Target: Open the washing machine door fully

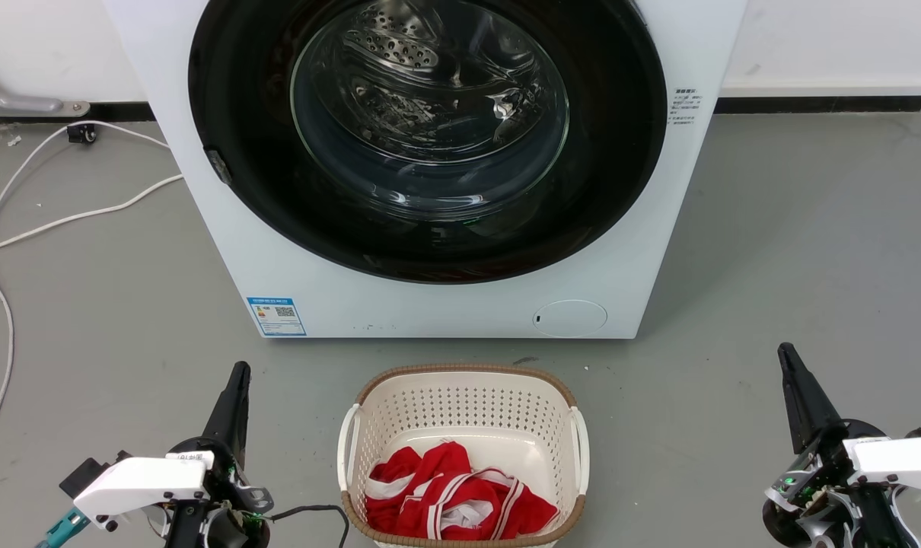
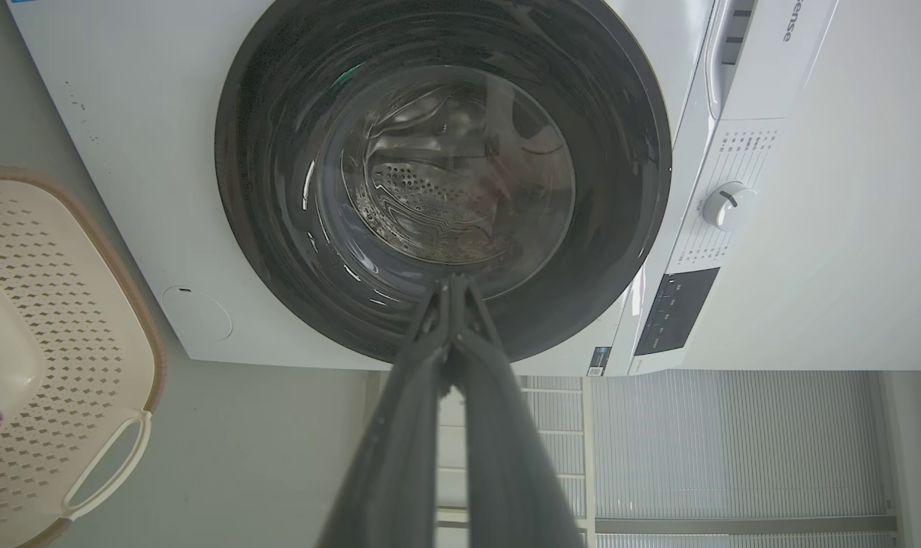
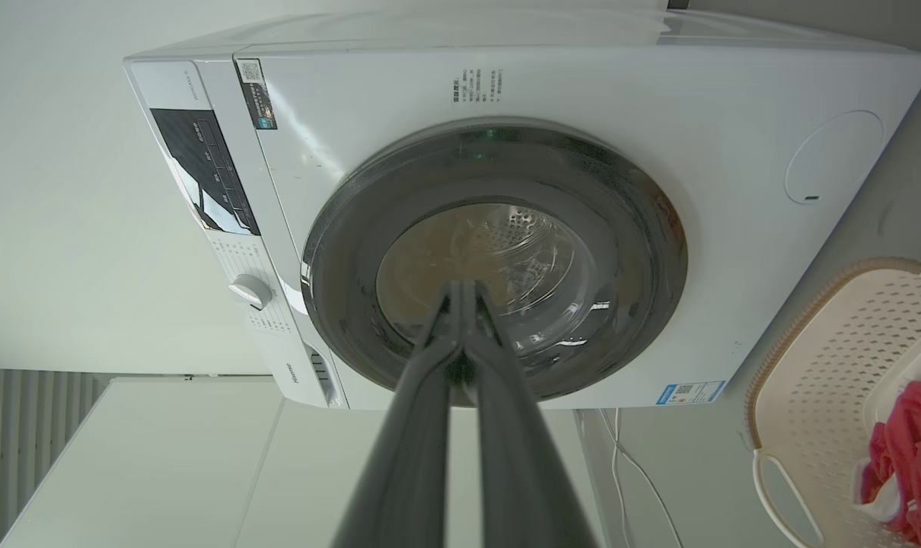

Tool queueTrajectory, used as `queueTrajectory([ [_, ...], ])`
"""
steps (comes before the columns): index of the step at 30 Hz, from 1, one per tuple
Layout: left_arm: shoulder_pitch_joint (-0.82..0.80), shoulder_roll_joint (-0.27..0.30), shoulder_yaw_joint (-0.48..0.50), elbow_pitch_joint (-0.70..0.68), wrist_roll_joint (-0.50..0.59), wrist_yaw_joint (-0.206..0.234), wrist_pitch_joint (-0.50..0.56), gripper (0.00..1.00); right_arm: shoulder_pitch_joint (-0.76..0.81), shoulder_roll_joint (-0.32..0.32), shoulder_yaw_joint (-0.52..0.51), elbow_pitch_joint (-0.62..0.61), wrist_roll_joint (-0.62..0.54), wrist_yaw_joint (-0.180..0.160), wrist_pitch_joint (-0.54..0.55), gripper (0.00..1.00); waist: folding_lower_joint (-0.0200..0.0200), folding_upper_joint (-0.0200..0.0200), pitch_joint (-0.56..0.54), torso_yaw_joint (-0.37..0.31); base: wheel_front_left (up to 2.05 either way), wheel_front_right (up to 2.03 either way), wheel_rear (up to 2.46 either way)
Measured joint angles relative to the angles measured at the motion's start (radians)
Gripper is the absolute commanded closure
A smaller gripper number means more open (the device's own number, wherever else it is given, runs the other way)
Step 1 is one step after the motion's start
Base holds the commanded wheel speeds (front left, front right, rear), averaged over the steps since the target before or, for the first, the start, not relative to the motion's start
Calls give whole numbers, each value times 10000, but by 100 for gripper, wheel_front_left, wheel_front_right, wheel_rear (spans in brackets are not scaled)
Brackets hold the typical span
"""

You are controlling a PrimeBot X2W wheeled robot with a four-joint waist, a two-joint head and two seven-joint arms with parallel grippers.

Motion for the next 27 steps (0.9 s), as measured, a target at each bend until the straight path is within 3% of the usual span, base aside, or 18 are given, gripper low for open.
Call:
queueTrajectory([
  [8, -1, 0, 4, 0, 0, 0, 0, 100, 0, 4, -10, 0, 0, 0, 19, 100, 0, 0, 0, 0, 0, 0, 0],
  [9, 19, -6, -10, 44, -2, 2, 0, 0, 30, 6, -6, 36, 2, 2, 19, 0, 0, 0, 0, 0, 0, 0, 0],
  [27, 319, -46, -468, -313, 771, 12, -725, 0, 467, 50, 221, -337, -556, -2, -715, 0, 0, 0, 3, 18, 0, 0, 0],
])
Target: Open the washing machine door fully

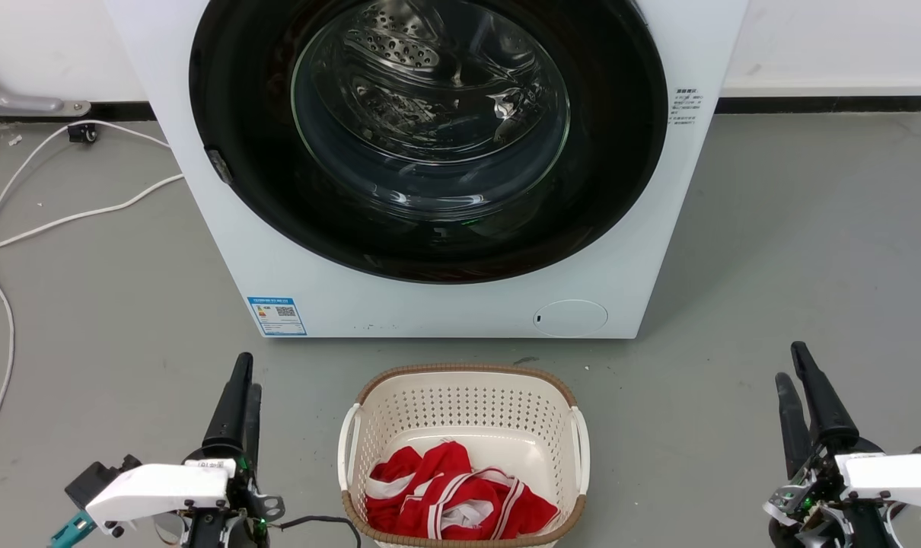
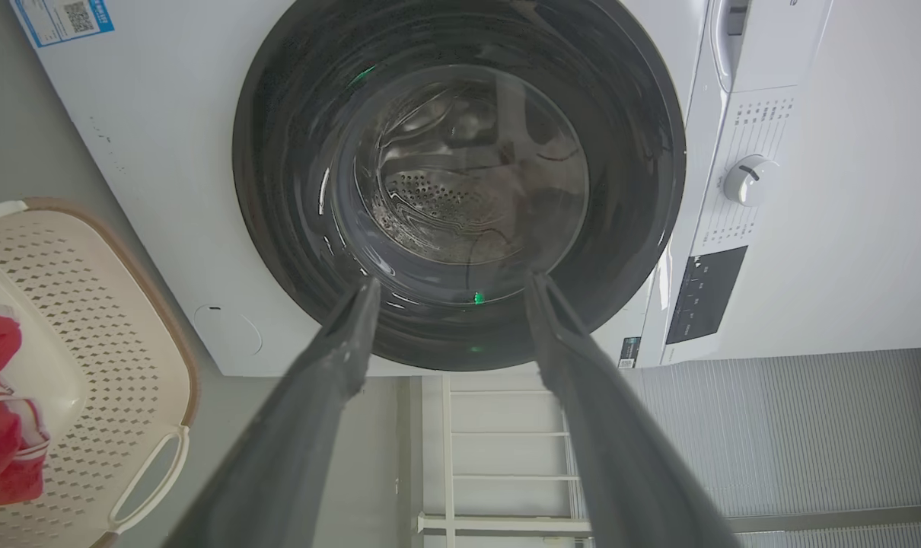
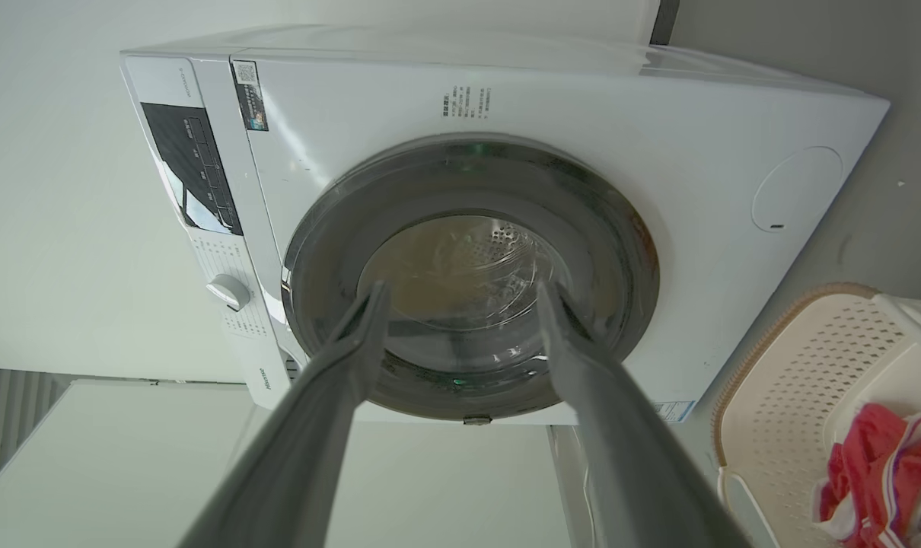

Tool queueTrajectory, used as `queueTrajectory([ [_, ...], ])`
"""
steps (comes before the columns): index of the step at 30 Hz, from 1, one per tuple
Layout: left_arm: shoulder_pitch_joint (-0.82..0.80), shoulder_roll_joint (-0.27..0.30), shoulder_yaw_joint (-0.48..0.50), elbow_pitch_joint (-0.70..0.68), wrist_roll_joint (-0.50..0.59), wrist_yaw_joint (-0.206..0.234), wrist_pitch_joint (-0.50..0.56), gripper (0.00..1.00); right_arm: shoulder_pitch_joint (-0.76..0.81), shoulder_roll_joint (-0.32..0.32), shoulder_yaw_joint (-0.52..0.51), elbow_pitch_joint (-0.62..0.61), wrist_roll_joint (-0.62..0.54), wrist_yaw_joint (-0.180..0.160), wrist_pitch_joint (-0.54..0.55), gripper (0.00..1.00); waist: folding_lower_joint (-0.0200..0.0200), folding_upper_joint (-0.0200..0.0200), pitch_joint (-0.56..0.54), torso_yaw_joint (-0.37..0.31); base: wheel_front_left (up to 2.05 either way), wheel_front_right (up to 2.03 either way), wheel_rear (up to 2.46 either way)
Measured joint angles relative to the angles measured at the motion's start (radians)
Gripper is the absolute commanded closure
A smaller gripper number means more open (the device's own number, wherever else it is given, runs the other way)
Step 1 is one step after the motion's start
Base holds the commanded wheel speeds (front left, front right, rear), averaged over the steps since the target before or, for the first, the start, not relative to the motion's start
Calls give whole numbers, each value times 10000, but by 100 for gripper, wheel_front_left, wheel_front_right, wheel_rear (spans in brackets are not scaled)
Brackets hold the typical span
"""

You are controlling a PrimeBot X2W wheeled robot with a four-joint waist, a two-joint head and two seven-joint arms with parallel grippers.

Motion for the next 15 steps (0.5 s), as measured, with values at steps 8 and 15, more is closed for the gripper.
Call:
queueTrajectory([
  [8, -77, 0, 42, -633, 1304, 0, -343, 0, 44, 4, 19, -692, -1509, 0, -332, 0, 0, 0, 22, 2, 0, 0, 0],
  [15, -177, 2, 117, -1206, 2851, 0, -612, 0, 86, 8, 121, -1384, -3651, 0, -591, 0, 0, 0, 52, -27, 0, 0, 0],
])
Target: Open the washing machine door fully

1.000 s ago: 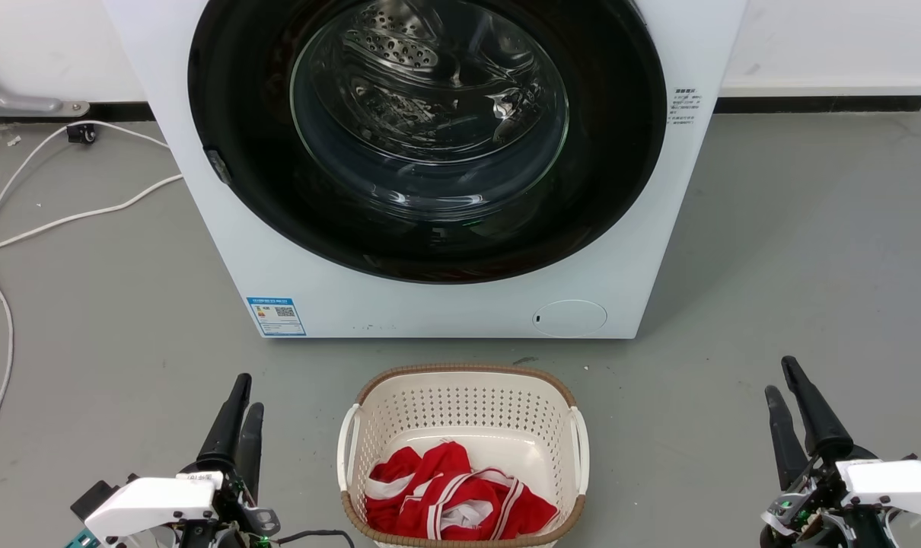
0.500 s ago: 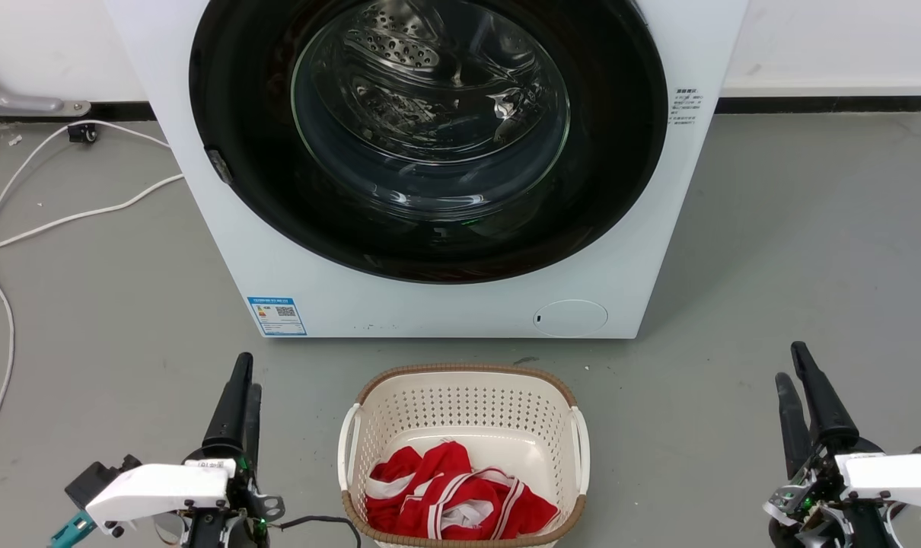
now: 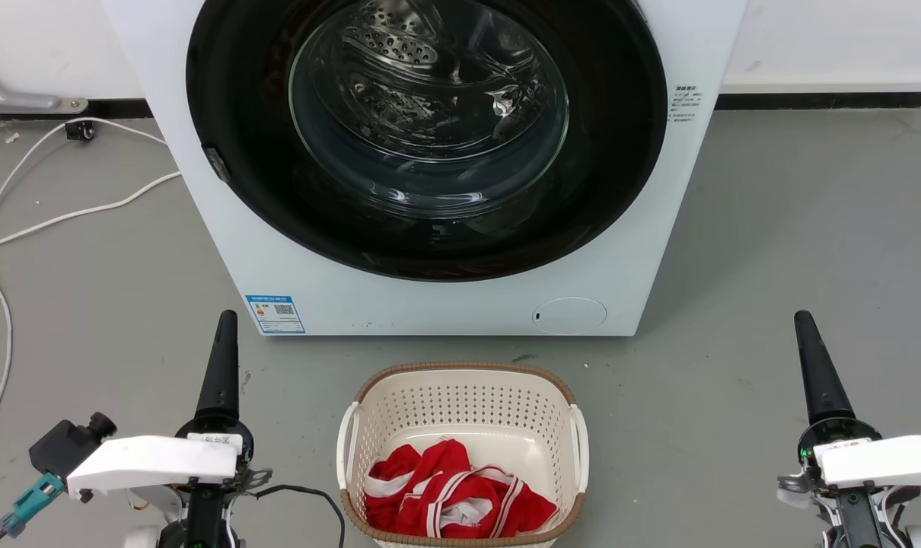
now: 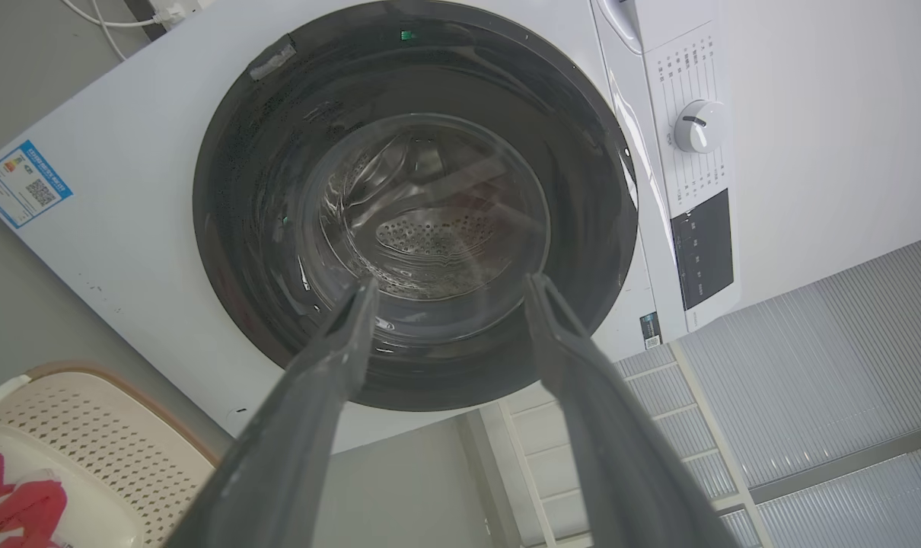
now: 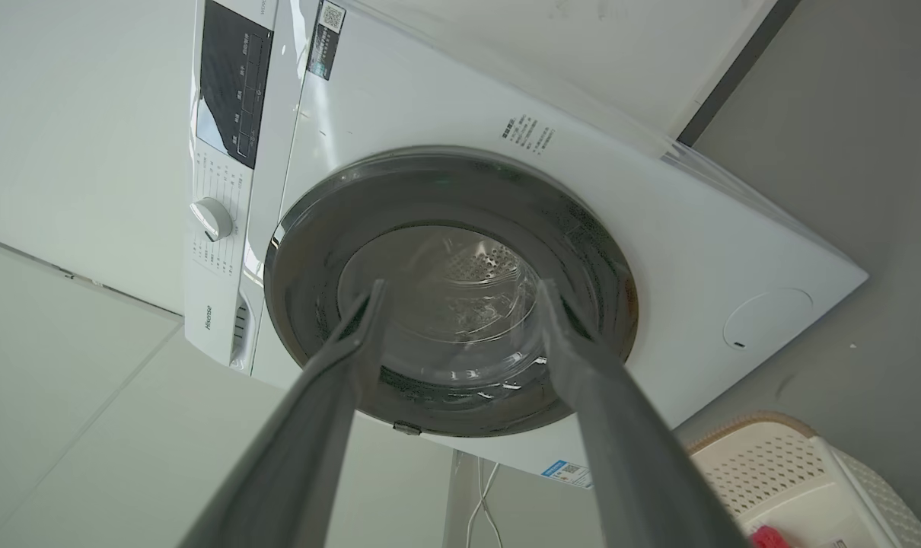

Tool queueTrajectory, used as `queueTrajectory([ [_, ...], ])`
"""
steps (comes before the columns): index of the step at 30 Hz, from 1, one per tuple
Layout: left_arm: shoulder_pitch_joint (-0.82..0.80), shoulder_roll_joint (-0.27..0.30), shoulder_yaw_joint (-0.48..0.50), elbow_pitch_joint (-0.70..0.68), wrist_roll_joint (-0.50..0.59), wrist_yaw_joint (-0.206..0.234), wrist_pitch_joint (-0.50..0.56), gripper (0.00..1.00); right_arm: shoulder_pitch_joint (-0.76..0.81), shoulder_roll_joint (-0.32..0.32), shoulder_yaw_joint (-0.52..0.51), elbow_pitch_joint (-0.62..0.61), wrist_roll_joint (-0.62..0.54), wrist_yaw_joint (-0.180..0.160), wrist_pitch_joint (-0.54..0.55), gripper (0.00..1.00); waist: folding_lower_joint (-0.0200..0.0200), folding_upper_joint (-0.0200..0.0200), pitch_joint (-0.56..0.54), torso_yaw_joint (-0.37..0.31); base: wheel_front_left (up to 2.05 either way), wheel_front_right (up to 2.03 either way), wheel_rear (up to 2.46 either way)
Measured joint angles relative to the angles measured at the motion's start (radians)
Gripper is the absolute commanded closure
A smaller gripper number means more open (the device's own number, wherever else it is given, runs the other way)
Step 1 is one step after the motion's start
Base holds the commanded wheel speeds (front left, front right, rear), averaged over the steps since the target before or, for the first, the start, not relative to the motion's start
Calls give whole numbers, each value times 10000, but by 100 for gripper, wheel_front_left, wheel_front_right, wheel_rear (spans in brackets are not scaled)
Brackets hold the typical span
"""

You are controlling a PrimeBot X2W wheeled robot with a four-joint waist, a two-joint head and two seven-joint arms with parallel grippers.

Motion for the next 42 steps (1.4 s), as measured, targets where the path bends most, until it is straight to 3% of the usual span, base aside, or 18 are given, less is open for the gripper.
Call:
queueTrajectory([
  [20, -138, 12, -309, -343, 4895, 0, -736, 0, 346, 2, 472, -878, -5442, 2, -606, 0, 0, 0, -8, -39, 0, 0, 0],
  [42, -87, 111, -756, -334, 8100, 180, -1325, 0, 498, 2, 384, -809, -8163, 2, -485, 0, 0, 0, -11, -38, 0, 0, 0],
])
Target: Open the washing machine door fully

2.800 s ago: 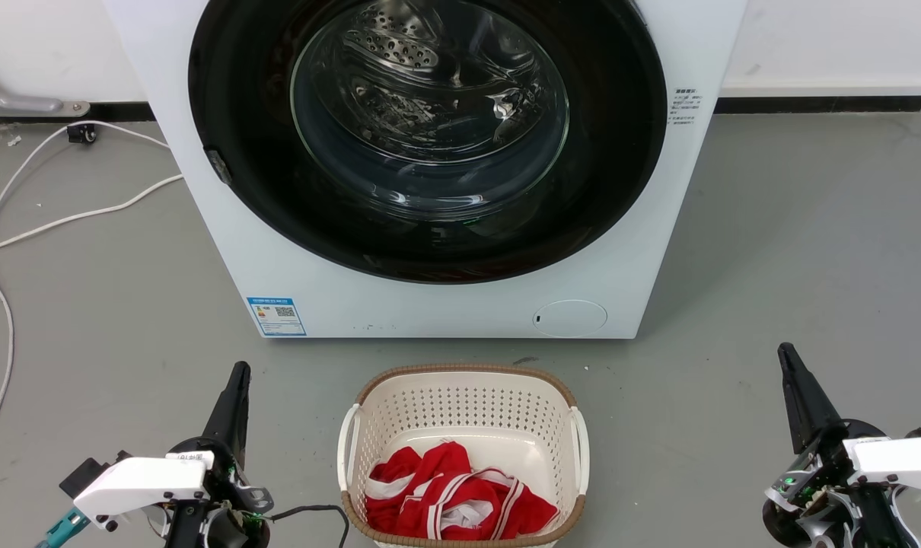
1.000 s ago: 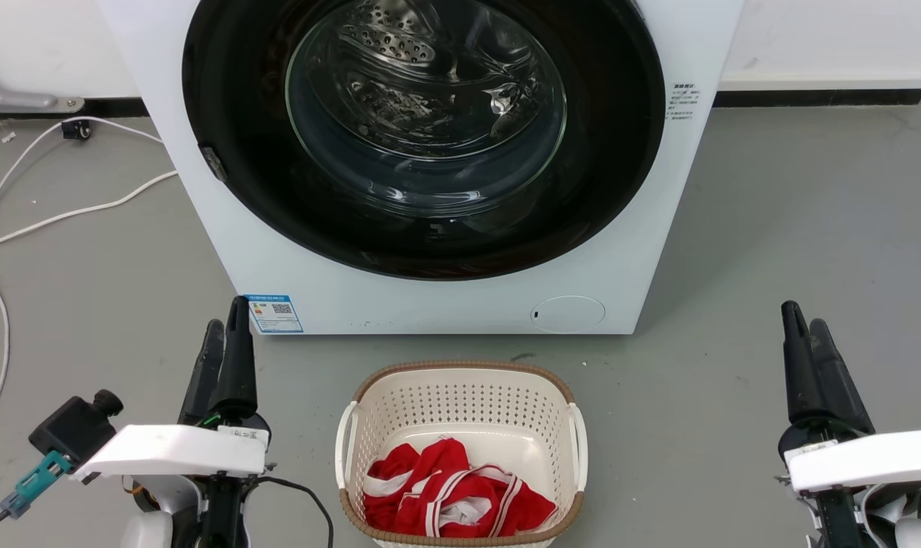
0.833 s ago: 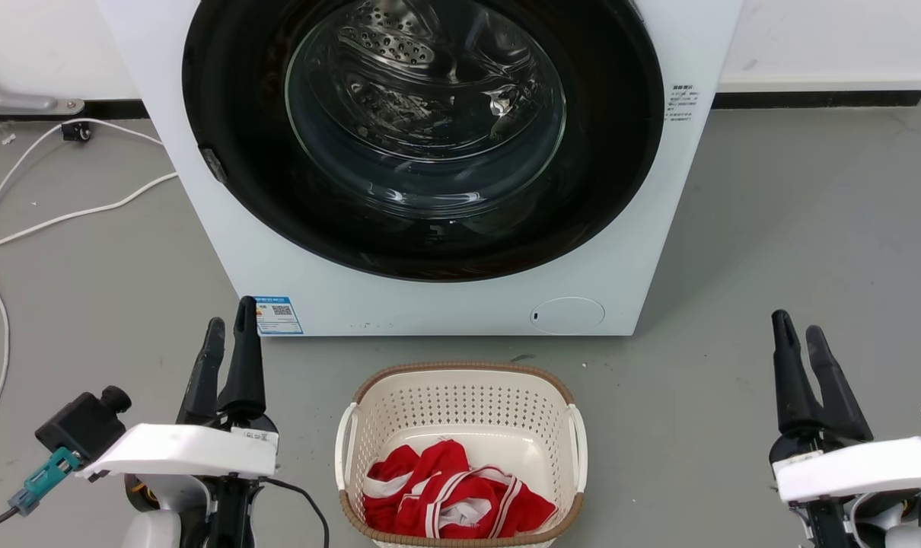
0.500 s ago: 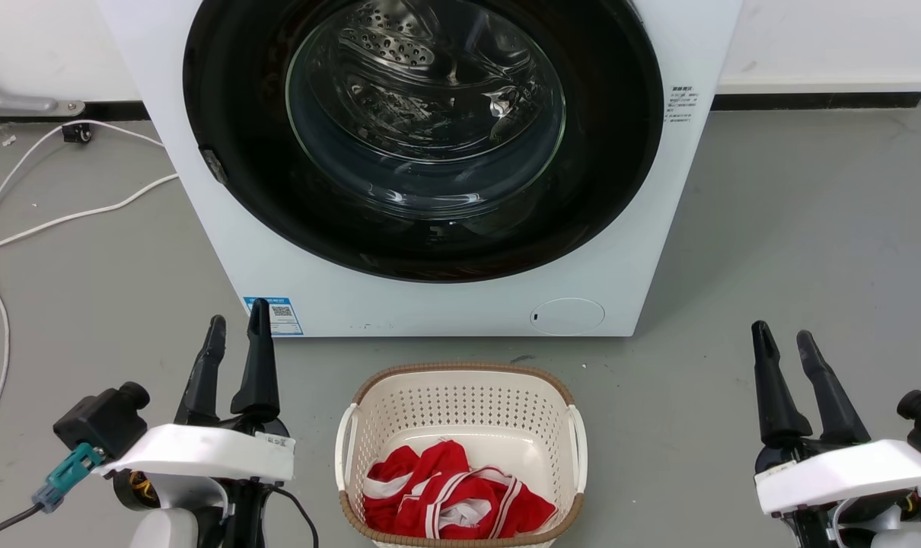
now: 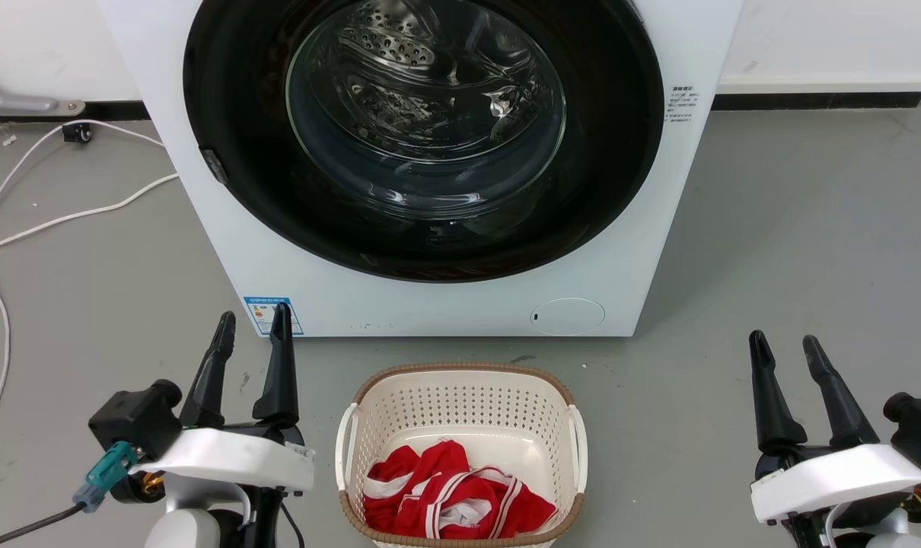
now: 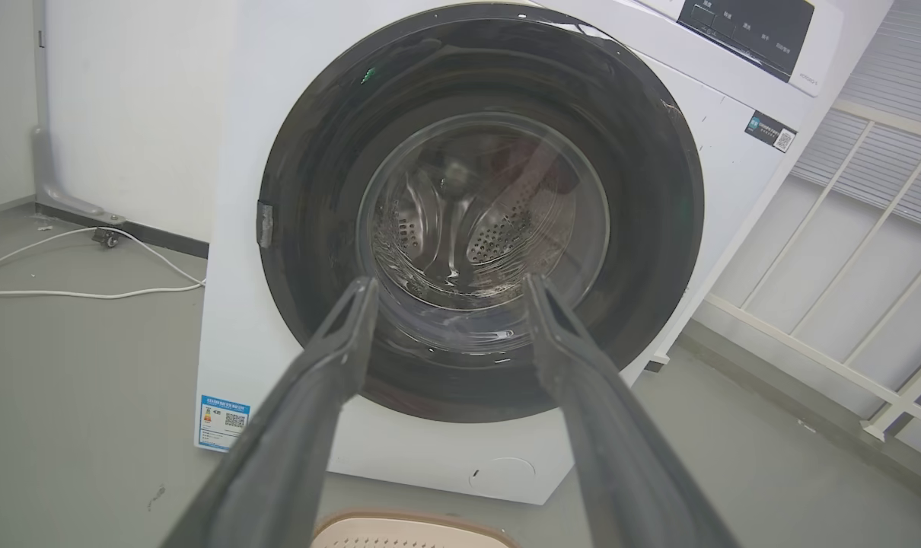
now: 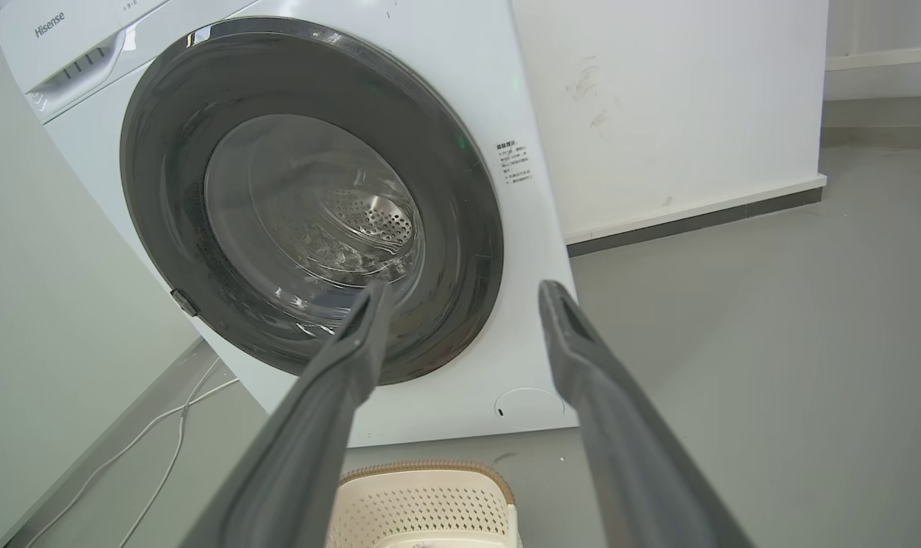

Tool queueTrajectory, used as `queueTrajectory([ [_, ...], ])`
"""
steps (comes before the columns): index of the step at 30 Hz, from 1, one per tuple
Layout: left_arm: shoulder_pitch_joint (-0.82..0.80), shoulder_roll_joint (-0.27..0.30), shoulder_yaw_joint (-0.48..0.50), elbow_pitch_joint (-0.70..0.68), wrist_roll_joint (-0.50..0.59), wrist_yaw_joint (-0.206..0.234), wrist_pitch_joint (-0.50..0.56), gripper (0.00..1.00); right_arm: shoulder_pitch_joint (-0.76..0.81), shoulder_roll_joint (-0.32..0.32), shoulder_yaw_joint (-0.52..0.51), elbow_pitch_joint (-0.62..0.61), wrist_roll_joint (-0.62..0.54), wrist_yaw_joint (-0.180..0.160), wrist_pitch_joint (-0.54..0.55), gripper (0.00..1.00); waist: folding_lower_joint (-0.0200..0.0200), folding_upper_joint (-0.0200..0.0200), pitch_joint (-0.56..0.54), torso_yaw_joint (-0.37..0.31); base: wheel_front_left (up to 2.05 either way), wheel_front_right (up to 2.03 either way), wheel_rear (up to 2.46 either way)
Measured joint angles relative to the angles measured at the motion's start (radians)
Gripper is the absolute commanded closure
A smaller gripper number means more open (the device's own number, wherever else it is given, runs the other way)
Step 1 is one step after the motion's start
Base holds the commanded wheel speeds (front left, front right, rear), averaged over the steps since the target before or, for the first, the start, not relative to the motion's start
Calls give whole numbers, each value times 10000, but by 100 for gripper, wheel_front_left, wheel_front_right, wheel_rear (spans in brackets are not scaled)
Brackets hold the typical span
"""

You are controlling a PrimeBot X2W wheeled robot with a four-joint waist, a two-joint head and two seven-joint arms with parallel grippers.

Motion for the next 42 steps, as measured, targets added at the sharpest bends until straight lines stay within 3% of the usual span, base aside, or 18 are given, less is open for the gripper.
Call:
queueTrajectory([
  [18, 221, 334, -554, -82, 1827, 391, -428, 0, 185, 2, -171, 88, -1847, 2, -151, 0, 0, 0, -80, 84, 0, 0, 0],
  [42, 535, 228, -683, -174, 3269, 631, -913, 0, 211, 2, -8, -186, -3340, 2, -382, 0, 0, 0, -77, 70, 0, 0, 0],
])
